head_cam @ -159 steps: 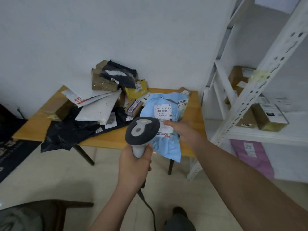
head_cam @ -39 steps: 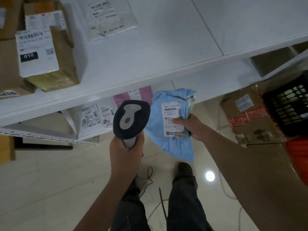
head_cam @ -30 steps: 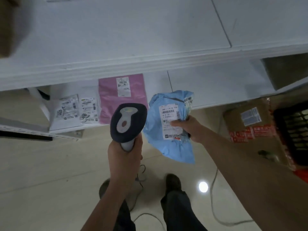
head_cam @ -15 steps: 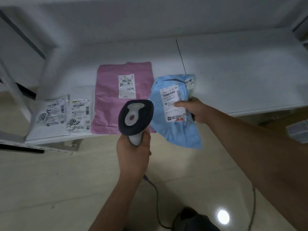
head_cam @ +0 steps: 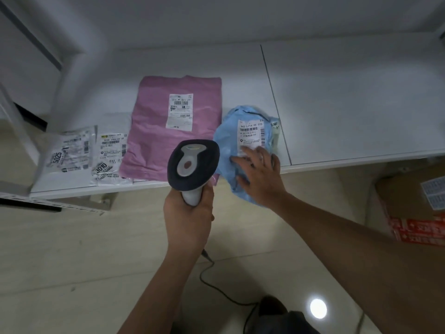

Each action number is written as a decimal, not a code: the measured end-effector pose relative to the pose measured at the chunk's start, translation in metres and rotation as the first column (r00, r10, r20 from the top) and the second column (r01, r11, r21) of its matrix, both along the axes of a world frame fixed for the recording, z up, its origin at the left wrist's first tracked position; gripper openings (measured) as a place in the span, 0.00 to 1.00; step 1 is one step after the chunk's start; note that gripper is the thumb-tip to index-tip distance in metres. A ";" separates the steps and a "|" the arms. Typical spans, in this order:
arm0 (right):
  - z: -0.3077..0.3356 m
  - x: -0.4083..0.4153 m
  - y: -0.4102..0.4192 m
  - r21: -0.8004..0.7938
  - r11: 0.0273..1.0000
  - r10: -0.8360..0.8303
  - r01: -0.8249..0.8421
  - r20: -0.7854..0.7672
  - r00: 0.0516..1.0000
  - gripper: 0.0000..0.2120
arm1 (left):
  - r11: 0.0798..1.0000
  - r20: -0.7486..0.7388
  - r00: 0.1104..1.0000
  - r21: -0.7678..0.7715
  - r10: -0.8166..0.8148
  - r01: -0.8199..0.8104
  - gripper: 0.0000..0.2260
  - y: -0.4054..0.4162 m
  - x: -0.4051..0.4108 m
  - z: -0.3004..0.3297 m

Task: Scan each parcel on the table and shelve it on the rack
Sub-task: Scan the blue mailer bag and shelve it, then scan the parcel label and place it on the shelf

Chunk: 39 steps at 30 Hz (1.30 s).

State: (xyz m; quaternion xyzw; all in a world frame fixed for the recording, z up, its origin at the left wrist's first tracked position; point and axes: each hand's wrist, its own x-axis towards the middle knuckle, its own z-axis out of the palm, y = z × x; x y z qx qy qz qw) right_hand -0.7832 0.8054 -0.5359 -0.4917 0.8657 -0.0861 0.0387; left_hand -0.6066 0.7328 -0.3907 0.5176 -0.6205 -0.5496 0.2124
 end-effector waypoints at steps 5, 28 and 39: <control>0.022 -0.028 -0.039 0.237 0.970 -0.074 0.054 0.076 0.994 0.34 | 1.000 -0.007 1.000 0.001 0.020 -0.020 0.13 -0.001 0.007 0.005; 0.271 0.188 -0.151 0.077 0.822 0.546 -0.564 0.174 0.819 0.32 | 0.926 -0.043 0.926 -0.035 0.374 -0.376 0.15 -0.035 0.175 0.245; 0.425 0.439 -0.330 -0.082 0.674 0.721 -0.734 0.289 0.629 0.24 | 0.781 -0.091 0.795 -0.150 0.599 -0.606 0.15 -0.175 0.403 0.390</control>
